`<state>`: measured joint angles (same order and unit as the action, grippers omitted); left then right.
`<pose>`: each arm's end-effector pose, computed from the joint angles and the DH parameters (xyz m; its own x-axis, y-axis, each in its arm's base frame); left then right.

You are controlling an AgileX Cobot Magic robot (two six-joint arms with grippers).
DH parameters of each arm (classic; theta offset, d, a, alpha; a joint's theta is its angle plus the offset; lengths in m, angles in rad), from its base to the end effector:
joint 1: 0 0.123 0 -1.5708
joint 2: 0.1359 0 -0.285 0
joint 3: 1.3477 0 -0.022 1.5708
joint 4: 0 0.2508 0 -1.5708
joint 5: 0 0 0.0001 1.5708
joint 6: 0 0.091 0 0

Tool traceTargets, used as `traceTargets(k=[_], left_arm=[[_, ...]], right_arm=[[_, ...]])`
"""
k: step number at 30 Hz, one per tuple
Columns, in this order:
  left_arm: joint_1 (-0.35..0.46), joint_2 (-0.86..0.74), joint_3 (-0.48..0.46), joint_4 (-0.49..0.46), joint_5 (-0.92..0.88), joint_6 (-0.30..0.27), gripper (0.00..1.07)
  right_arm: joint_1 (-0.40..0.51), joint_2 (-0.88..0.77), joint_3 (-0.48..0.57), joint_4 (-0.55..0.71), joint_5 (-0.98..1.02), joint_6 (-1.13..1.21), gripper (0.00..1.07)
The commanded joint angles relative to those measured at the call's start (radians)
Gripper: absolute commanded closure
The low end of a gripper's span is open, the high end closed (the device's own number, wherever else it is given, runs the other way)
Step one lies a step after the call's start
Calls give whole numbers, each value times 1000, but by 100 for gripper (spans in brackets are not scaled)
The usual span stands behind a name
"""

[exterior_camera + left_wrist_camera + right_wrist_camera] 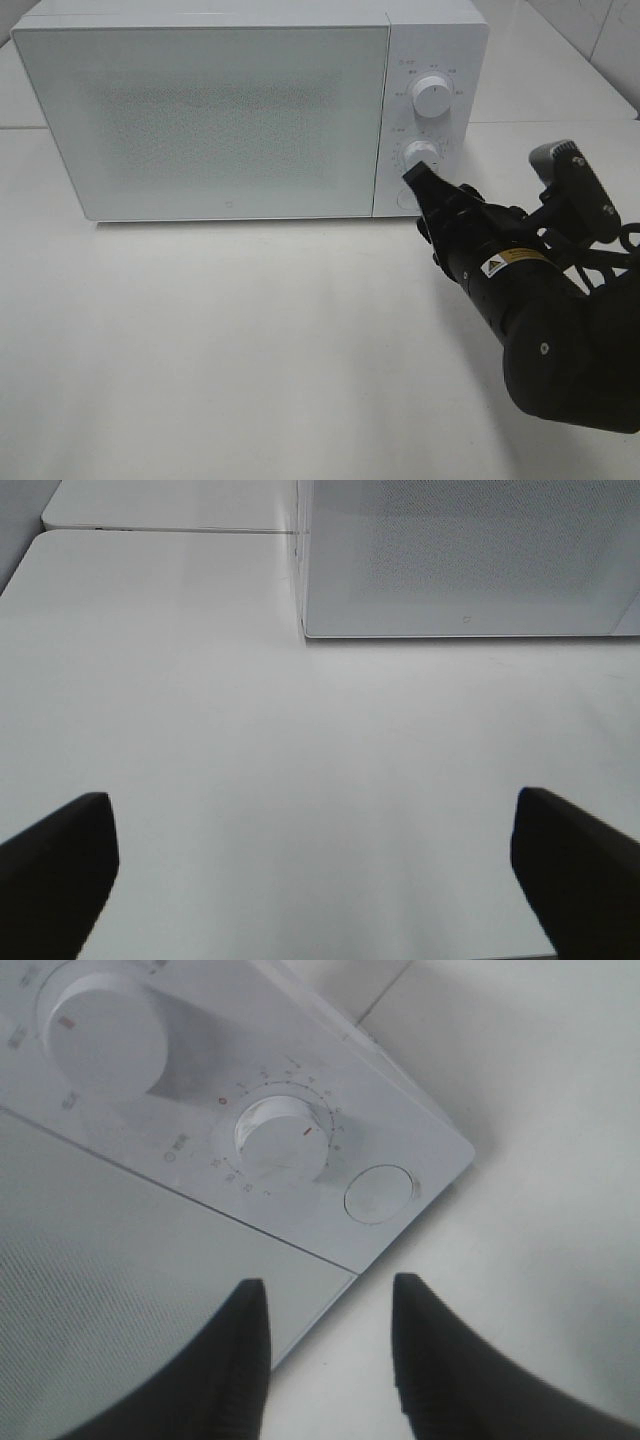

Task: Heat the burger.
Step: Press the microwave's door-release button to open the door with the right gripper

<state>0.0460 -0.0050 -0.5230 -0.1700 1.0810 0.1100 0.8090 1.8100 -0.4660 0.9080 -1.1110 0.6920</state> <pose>-0.0092 -0.0140 0.2829 -0.4405 0.0088 -0.8977 0.1012 0.9941 -0.0399 0.2280 0.1460 0.1334 -0.1397 0.8126 -0.5659 0.2096 0.5828 0.7851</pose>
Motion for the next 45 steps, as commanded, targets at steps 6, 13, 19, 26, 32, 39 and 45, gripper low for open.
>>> traceTargets(k=[6,13,19,26,32,39,45], left_arm=[[3,-17,3,-5,-5,0,7],[3,-17,3,-5,-5,0,7],[3,-17,3,-5,-5,0,7],[3,-17,3,-5,-5,0,7],[3,-17,3,-5,-5,0,7],[3,-17,3,-5,-5,0,7],[3,-17,3,-5,-5,0,7]], right_arm=[[2,-2,-8,-4,11,450,102],[-18,-2,-8,-9,60,559,107],[-74,-2,-43,-68,125,587,107],[-147,9,-93,-105,191,587,107],[-167,115,-155,-197,192,695,107],[-167,177,-212,-193,187,700,107],[-203,229,-272,-193,194,692,107]])
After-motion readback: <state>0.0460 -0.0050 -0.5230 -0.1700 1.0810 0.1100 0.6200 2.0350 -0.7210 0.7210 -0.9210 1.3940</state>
